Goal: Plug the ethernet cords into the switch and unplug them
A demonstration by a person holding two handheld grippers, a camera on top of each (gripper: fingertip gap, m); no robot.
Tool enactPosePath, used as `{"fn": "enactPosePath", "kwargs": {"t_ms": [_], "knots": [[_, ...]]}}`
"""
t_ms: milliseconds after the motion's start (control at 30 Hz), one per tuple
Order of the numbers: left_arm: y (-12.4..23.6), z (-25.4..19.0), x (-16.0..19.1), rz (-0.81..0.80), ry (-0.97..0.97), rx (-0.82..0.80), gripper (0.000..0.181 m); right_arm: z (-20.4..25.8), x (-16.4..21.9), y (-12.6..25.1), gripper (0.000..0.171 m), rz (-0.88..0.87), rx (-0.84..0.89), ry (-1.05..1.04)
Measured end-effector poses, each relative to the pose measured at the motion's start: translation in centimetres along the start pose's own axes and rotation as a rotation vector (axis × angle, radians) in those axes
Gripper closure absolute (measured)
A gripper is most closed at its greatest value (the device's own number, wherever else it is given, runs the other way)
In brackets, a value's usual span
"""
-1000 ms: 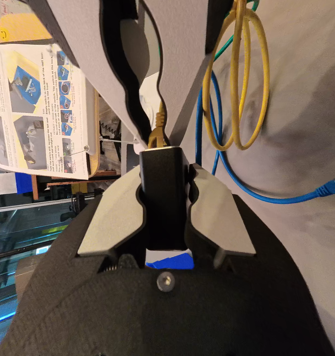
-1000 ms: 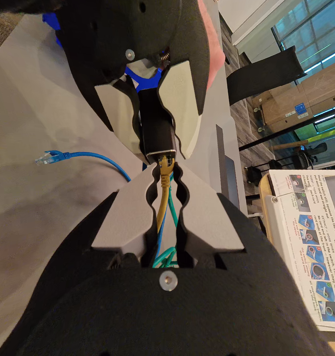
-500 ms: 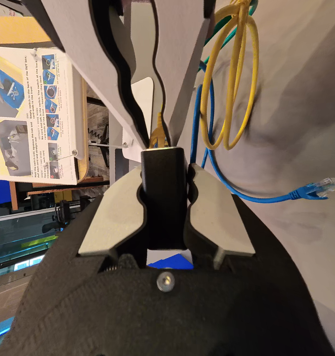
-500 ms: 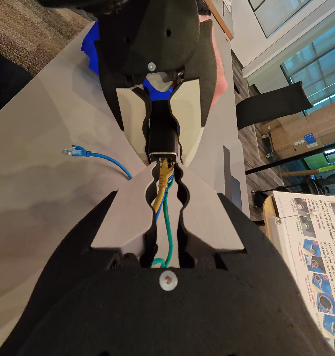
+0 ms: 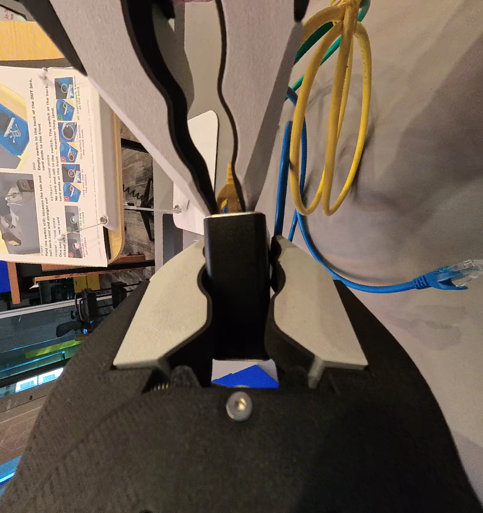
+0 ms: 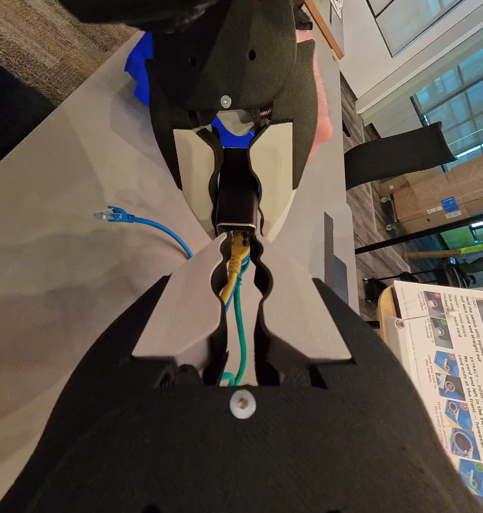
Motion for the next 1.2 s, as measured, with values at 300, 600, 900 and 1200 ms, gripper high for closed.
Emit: {"fn": "enactPosePath", "kwargs": {"t_ms": [300, 600, 900, 1200], "knots": [[-0.06, 0.18, 0.16, 0.008, 0.000, -0.011, 0.142, -0.02, 0.00, -0.11, 0.167, 0.006, -0.015, -0.006], [-0.05, 0.06, 0.26, 0.011, 0.004, 0.007, 0.142, -0.29, -0.09, 0.01, 0.151, -0.010, 0.008, -0.030], [-0.06, 0.02, 0.13, 0.017, -0.003, 0.003, 0.141, -0.09, 0.27, -0.23, 0.160, 0.019, -0.006, -0.025], [-0.19, -0.14, 0.12, 0.022, -0.018, 0.003, 0.142, 0.01, 0.45, -0.30, 0.162, 0.015, -0.036, -0.052]]}}
Point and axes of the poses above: each gripper's, where its closed fingertips meet, y back along the fingers, x out of its underside, z = x × y across the jaws, the point moved 5 cm from there along y, back along the fingers, and after that the axes turned 1 degree about -x, right-handed, at the moved point
